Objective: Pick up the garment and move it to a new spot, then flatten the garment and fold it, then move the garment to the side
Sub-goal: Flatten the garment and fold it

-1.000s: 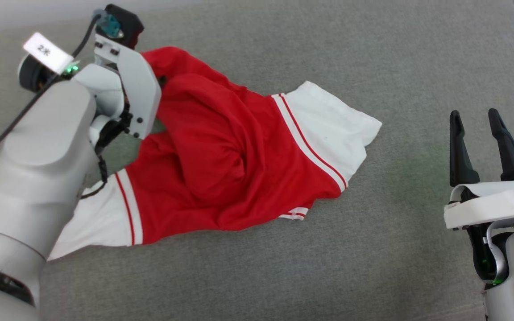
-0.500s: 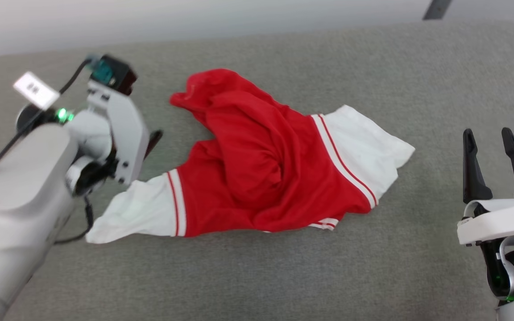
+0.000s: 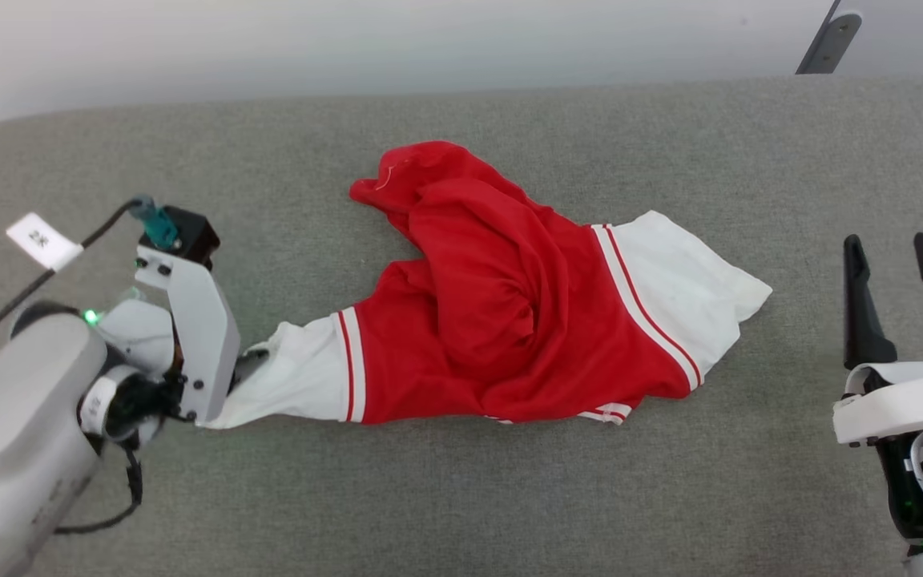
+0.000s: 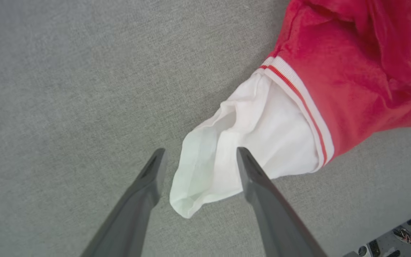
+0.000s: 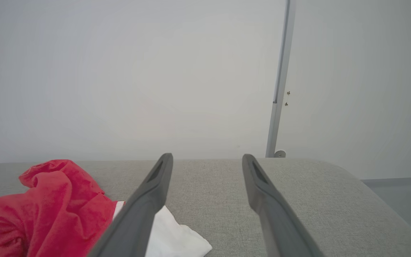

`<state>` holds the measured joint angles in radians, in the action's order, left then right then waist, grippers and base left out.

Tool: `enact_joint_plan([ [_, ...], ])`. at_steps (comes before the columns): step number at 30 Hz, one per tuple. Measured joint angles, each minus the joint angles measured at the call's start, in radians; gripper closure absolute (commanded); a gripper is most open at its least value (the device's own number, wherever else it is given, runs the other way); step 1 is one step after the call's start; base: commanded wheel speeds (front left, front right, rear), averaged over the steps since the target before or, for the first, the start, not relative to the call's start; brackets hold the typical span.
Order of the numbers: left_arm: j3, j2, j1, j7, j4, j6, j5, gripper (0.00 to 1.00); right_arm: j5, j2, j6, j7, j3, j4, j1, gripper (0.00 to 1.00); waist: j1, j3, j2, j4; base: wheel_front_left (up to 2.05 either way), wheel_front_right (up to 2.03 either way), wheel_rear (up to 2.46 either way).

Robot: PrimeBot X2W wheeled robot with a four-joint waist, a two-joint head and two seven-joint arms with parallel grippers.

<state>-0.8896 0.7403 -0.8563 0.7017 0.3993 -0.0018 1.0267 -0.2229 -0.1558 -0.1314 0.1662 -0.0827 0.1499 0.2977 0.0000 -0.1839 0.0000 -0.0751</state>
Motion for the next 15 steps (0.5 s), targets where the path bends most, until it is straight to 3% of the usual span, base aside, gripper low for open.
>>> enact_joint_plan([
  [8,-0.006,0.035,0.060,0.023,-0.068,0.051,0.018,0.00,0.000,-0.005,0.000,-0.008,-0.008,-0.024,0.000,0.00,0.0000,-0.029,0.0000,-0.011,0.00,0.00,0.00],
  [15,-0.014,0.039,0.088,-0.058,0.018,0.055,-0.019,0.00,-0.004,-0.008,0.000,-0.009,-0.005,-0.029,0.000,0.00,0.0000,-0.048,0.0001,-0.028,0.00,0.00,0.00],
])
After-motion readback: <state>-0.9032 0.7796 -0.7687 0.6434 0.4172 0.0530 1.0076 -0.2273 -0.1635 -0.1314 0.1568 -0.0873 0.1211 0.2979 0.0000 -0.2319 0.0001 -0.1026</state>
